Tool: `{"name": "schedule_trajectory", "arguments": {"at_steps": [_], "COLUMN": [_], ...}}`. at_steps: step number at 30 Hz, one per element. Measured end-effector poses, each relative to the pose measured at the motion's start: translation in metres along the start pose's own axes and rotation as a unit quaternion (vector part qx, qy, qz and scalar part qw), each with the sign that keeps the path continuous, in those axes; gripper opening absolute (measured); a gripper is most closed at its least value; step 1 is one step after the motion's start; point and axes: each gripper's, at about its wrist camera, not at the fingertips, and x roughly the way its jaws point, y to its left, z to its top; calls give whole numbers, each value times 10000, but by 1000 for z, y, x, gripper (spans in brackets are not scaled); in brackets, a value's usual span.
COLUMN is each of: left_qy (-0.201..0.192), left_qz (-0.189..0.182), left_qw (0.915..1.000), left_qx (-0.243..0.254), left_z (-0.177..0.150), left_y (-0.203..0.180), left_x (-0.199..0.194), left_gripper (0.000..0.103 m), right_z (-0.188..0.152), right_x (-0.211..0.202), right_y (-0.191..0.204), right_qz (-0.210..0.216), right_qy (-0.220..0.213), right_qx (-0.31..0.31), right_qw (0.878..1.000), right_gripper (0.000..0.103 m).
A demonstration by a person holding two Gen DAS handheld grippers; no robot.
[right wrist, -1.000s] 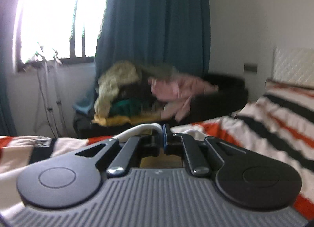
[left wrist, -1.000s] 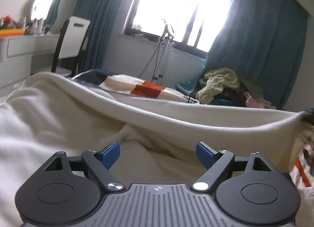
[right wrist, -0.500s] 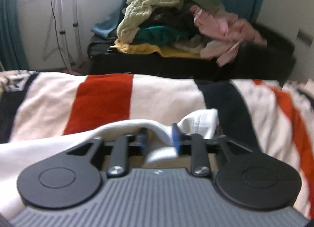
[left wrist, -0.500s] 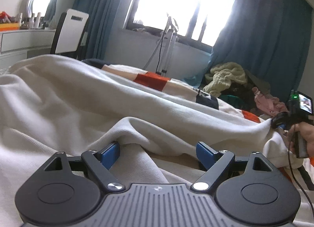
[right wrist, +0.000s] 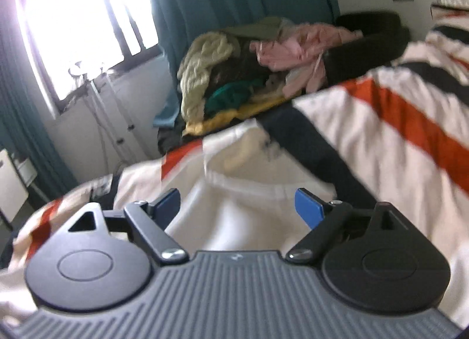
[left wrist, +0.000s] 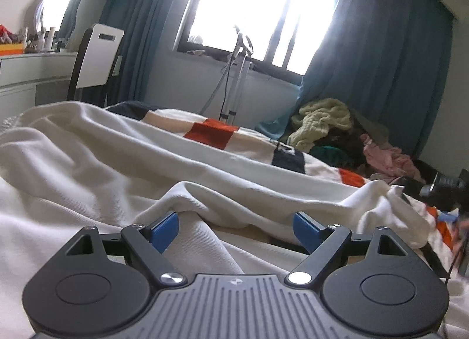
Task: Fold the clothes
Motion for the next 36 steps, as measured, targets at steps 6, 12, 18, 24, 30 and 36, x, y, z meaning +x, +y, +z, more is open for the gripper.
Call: {"name": "schedule_trajectory", "arguments": {"at_steps": [6, 12, 18, 24, 30, 36], "left_qy": [-92, -173, -7, -21, -96, -195], "left_qz": [-87, -87, -68, -132, -255, -430], "left_qw": [9997, 9975, 9966, 9974, 9966, 9950], "left_qx": [215, 676, 817, 709, 781, 876], "left_z": [-3, -12, -24, -23, -21, -18], "left_y": [-10, -22, -24, -17, -17, -23], "left_x": [-16, -11, 15, 24, 8, -18], "left_gripper": [89, 90, 90, 90, 90, 90], "right_z": [-41, -38, -14, 30, 16, -34], "right_x": [16, 58, 100, 52, 4, -27], "right_y": [-27, -51, -52, -86, -135, -183], "right_qz": [-412, -535, -941, -273, -649, -890], "right_qy": [554, 181, -93, -1021, -1137, -848], "right_qx": [528, 1305, 1480, 2549, 2650, 2771], "right_qw": [9962, 9898, 9845, 9612, 9553, 9529], "right_gripper": [75, 76, 11, 7, 7, 7]}}
